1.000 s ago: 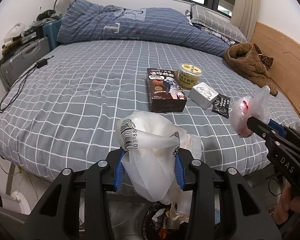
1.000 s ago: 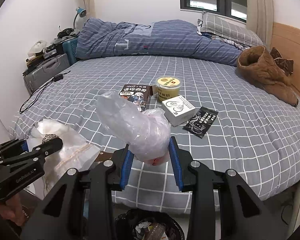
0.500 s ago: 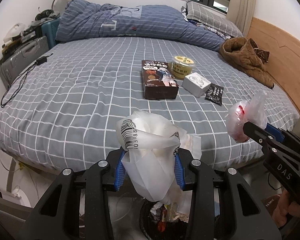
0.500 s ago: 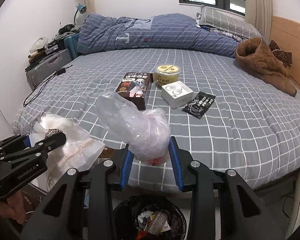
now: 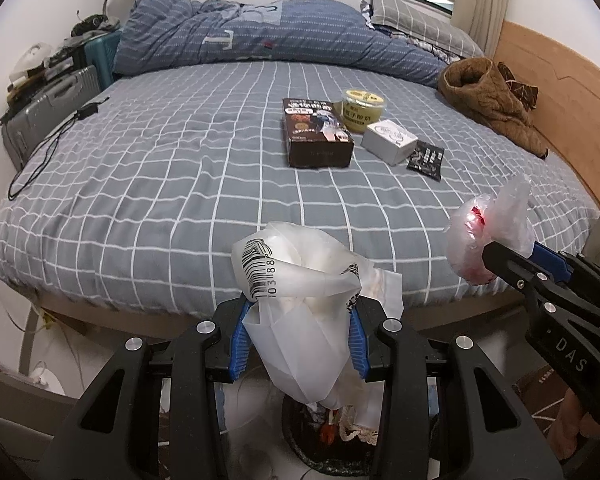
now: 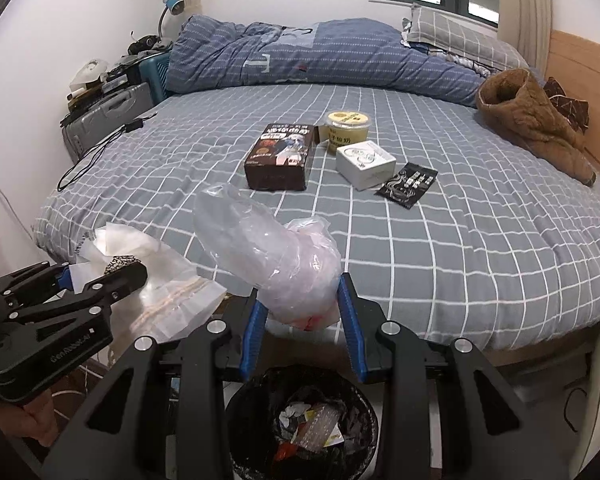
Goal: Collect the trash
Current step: 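Carry the mesh bag and plastic bag off the bed down over the bin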
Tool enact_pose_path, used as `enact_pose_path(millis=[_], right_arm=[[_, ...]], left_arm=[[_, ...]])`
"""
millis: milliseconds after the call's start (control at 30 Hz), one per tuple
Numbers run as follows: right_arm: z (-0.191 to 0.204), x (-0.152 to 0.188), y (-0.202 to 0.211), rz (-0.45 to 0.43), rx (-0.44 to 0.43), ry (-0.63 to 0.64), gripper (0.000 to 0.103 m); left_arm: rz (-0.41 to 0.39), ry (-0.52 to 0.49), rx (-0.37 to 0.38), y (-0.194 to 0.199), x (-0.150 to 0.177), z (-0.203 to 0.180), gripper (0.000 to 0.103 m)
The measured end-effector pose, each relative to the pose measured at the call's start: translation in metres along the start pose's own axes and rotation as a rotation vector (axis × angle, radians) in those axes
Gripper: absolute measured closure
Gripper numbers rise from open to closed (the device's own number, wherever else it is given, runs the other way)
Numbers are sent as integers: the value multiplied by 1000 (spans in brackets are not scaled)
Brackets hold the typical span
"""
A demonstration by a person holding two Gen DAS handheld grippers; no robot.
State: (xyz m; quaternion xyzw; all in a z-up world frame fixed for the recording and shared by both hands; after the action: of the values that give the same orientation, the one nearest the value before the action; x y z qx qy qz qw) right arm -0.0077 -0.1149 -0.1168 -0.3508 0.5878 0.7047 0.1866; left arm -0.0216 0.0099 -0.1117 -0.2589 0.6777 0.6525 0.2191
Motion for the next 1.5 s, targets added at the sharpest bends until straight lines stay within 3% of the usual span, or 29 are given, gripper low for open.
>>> enact_pose_path(millis=[600,867,1200,1500], right_arm=[[-1,6,50,-13,21,-3,69],[1,28,58,17,23,-28,69],[-5,66,46,81,32,-56,69],[-9,100,7,151,33,-67,69]], left_arm=[[12,10,-15,40,16,-5,64],[56,15,-5,43,45,-9,64],[119,26,4,29,82,-6,64],[160,21,19,-6,104,-6,64]])
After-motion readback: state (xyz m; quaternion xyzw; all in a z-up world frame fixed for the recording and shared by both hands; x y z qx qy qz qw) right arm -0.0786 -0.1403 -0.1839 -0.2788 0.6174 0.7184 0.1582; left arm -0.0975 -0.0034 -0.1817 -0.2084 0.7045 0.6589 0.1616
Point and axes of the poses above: each gripper's, at about its wrist camera, not at the fingertips, and y roughly against the way its jaws point, z to its left, x to its underside, the point moved 10 cm from there along -y, roughly the way its jaws point, and after that the axes turned 1 degree about z, right-handed, at the moved point
